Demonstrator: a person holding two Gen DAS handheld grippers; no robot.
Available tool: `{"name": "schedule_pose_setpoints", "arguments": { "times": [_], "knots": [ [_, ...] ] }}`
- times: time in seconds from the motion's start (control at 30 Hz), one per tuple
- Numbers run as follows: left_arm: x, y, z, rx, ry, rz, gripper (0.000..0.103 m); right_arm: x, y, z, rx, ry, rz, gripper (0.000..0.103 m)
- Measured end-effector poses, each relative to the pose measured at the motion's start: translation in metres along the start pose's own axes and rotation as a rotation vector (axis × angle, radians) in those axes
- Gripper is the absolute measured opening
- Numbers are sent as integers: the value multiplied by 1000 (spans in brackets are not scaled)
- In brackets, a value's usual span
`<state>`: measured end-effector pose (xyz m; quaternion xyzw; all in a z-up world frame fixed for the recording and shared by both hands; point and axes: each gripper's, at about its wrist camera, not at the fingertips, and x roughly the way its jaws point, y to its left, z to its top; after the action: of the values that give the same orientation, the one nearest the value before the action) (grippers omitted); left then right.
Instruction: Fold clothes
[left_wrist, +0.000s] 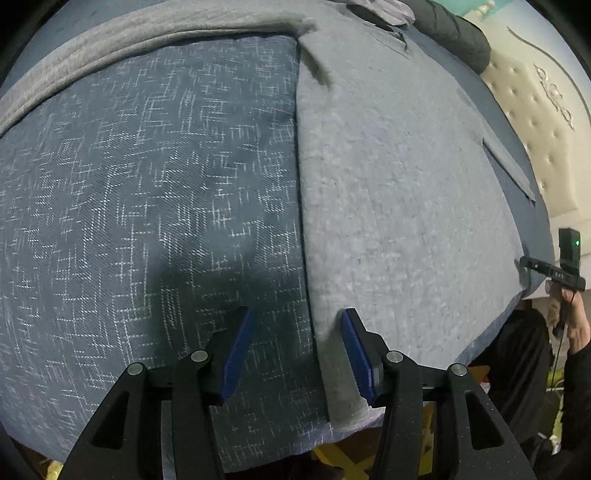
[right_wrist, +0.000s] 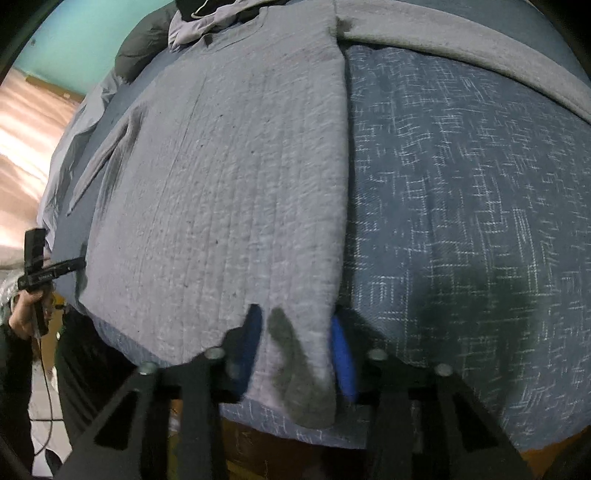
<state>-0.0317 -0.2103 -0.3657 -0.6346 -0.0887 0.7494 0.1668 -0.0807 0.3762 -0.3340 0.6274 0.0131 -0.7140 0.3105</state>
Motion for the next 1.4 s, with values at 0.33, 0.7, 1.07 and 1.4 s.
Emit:
{"name": "schedule_pose_setpoints", "arguments": {
  "times": [0.33, 0.7, 1.07, 1.4],
  "knots": [
    [-15, -37, -9, 103, -23, -28, 2, -49, 17, -1, -73, -123, 11, 3],
    [-23, 3, -28, -46, -3, -68, 2, -40, 15, -24, -113, -21, -39, 3],
    [9, -9, -23, -41, 63, -85, 34, -46, 1, -22, -38, -48, 4, 4],
    [27, -19, -19, -3, 73, -112, 12, -55, 19, -16, -88, -56, -25, 4]
  ]
}}
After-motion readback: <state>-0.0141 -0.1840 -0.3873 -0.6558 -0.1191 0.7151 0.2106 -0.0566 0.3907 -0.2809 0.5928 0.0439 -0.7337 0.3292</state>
